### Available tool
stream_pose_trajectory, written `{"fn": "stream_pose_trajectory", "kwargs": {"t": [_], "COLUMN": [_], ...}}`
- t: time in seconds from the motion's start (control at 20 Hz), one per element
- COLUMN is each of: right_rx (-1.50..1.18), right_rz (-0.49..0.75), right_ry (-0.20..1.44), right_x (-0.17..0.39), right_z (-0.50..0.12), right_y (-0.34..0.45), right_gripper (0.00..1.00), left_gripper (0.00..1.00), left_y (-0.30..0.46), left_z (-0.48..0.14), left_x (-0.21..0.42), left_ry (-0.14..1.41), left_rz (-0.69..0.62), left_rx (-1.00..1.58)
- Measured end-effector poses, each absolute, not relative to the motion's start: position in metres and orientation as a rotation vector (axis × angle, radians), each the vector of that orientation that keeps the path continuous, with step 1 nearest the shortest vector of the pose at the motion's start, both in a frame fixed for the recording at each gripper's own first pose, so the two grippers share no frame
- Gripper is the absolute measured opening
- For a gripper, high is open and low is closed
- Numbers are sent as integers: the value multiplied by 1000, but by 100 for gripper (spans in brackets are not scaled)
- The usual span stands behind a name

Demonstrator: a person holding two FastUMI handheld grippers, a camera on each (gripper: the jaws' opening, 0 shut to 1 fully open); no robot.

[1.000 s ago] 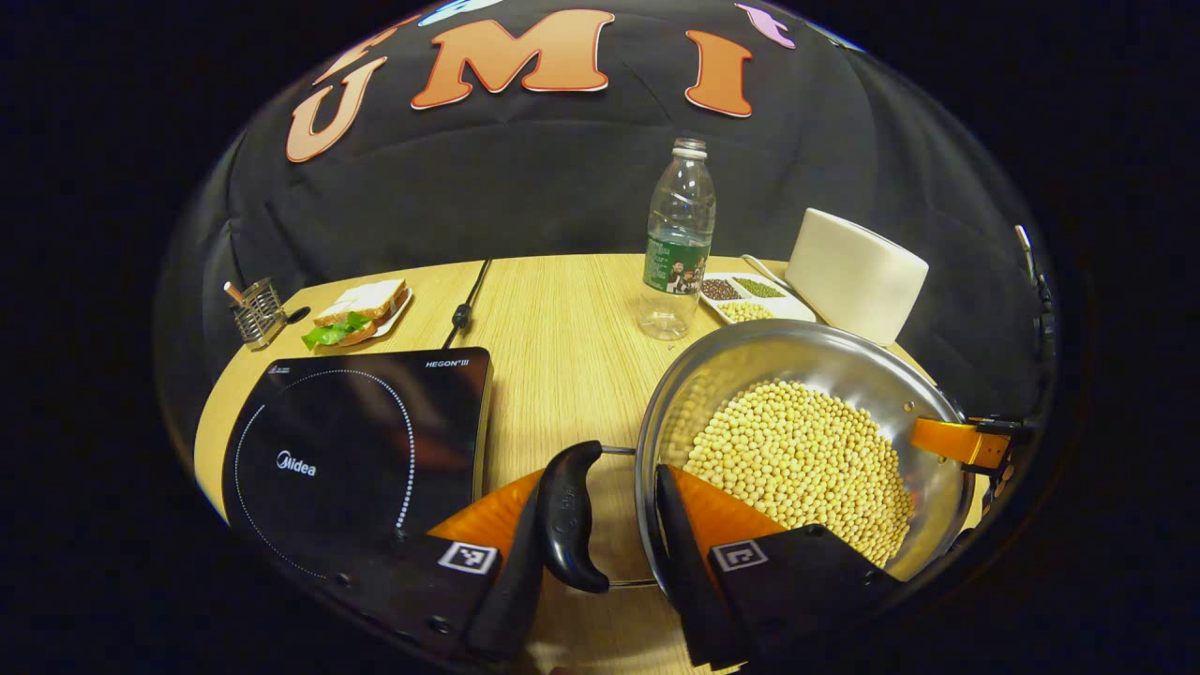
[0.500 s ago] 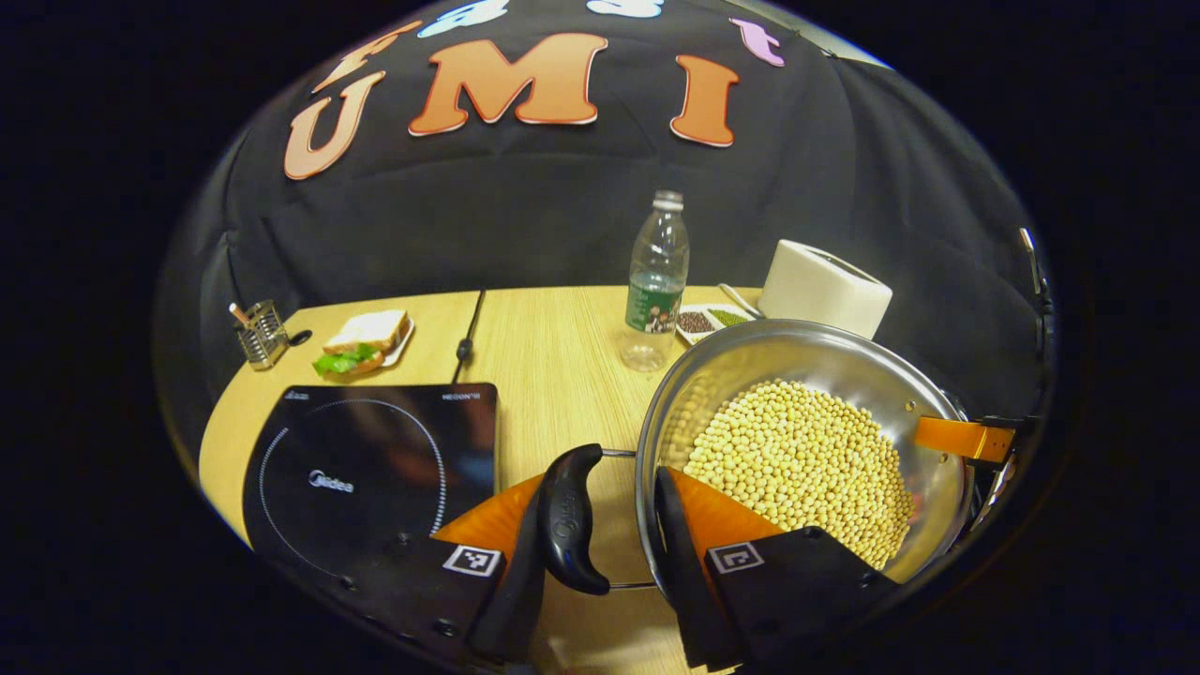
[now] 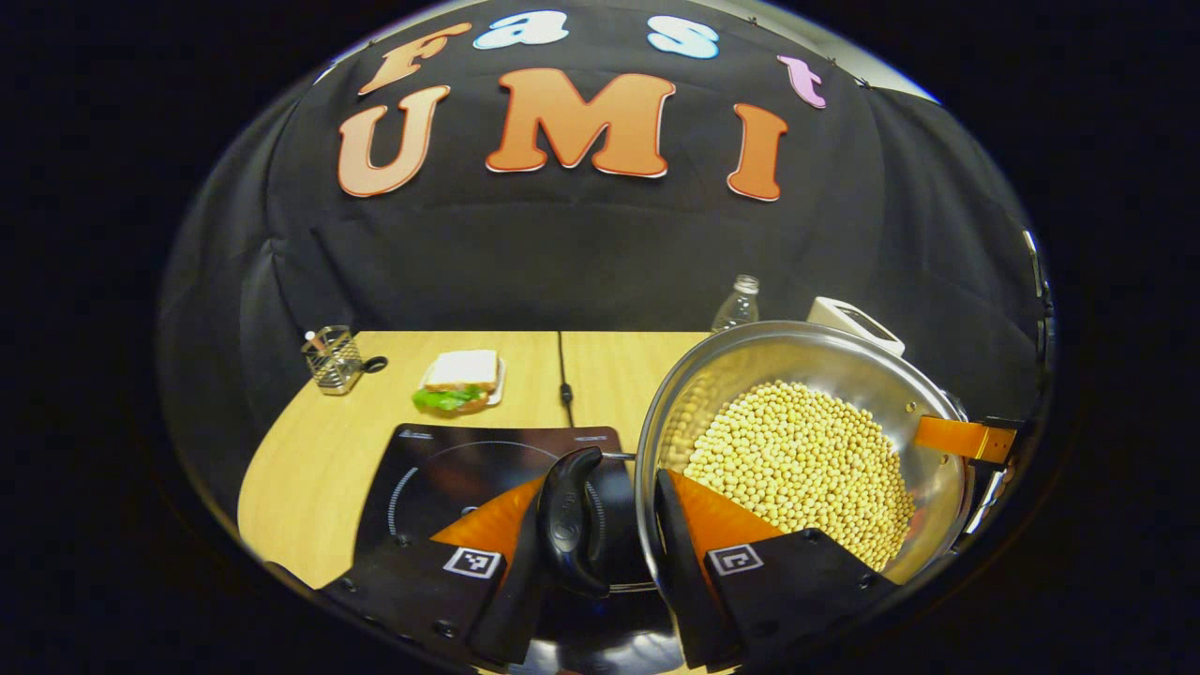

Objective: First push the handle of the pot to place it horizontally, then grasp the pot with both hands and set it on the induction cooktop.

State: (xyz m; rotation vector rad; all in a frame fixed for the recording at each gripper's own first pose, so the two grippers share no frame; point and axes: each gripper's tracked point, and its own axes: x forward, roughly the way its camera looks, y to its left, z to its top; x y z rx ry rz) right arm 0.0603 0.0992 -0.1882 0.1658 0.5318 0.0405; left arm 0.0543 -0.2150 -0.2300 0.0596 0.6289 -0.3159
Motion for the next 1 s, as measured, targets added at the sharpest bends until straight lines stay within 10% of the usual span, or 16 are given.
{"fn": "stream_pose_trajectory", "kwargs": {"t": [1.0], "right_rx": [142], "right_rz": [228], "right_ry": [685], "right_x": [65], "right_z": [-257], "right_y": [303], "right_gripper": [50], "left_gripper": [66], "left_y": [0], "left_z": [-282], "left_x": [78], "left_ry": [679], "left_rz": [-104], "left_rx": [103]}}
